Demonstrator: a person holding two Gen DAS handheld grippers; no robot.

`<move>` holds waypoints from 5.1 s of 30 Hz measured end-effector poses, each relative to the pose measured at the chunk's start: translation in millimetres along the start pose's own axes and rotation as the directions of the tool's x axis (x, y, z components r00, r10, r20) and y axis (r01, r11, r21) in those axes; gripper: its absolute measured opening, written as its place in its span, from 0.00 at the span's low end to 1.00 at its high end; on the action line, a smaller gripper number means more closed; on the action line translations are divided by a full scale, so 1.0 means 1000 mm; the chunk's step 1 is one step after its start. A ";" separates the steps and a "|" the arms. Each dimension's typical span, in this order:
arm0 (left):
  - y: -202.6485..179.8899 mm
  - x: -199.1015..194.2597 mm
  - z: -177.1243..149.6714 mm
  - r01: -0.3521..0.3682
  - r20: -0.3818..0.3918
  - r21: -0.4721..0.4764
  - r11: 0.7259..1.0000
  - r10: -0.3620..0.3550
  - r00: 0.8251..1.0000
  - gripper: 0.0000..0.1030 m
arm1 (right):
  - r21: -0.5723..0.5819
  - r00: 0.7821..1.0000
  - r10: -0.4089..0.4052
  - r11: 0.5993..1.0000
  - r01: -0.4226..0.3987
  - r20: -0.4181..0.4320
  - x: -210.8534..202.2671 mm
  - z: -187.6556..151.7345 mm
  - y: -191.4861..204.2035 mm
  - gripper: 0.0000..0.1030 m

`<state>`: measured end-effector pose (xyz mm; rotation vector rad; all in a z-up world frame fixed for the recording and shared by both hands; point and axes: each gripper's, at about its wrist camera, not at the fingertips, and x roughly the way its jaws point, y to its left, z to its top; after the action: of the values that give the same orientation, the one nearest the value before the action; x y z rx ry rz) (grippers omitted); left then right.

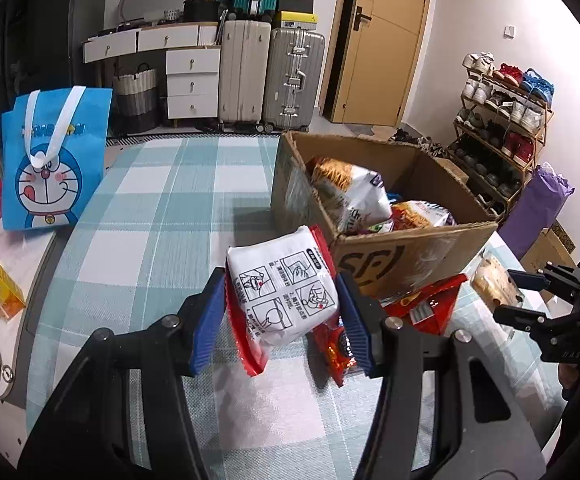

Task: Organize snacks
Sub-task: 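Lift both packets and carry them over the cardboard box, then lower both held packets into the box opening, then open both grippers to release the packets and pull back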

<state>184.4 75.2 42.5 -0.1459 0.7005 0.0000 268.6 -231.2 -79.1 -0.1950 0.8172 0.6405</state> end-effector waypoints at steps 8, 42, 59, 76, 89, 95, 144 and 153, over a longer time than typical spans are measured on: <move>-0.006 -0.019 0.005 0.014 0.037 0.005 1.000 -0.014 0.999 0.50 | 0.026 0.995 -0.006 1.000 0.004 0.099 -0.025 0.009 -0.001 0.57; -0.043 -0.047 0.034 0.062 0.126 0.074 0.995 -0.071 0.989 0.50 | 0.140 0.952 -0.068 0.990 0.027 0.299 -0.071 0.040 -0.017 0.57; -0.071 -0.040 0.057 0.076 0.144 0.115 0.990 -0.092 0.985 0.50 | 0.130 0.949 -0.045 0.991 0.004 0.313 -0.062 0.065 -0.015 0.57; -0.086 -0.012 0.067 0.086 0.123 0.113 0.990 -0.100 0.987 0.50 | 0.146 0.954 -0.039 0.989 -0.005 0.296 -0.049 0.071 -0.016 0.57; -0.100 0.028 0.077 0.079 0.098 0.125 0.989 -0.091 0.991 0.50 | 0.155 0.958 -0.044 0.988 0.000 0.283 -0.032 0.079 -0.023 0.57; -0.110 0.049 0.079 0.061 0.080 0.141 0.988 -0.073 0.994 0.50 | 0.156 0.965 -0.038 0.988 -0.003 0.259 -0.018 0.081 -0.025 0.57; -0.060 0.011 0.022 0.016 0.056 0.066 0.998 -0.020 0.998 0.99 | 0.174 0.977 -0.073 0.984 0.037 0.200 -0.017 0.024 -0.021 0.99; -0.037 0.007 -0.001 -0.010 0.015 0.046 0.999 0.009 1.000 0.99 | 0.177 0.983 -0.036 0.984 0.004 0.179 -0.010 0.023 -0.005 0.99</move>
<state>190.7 38.3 42.1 -0.0985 0.6855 -0.0062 280.4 -230.7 -56.9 0.0164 0.6905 0.5545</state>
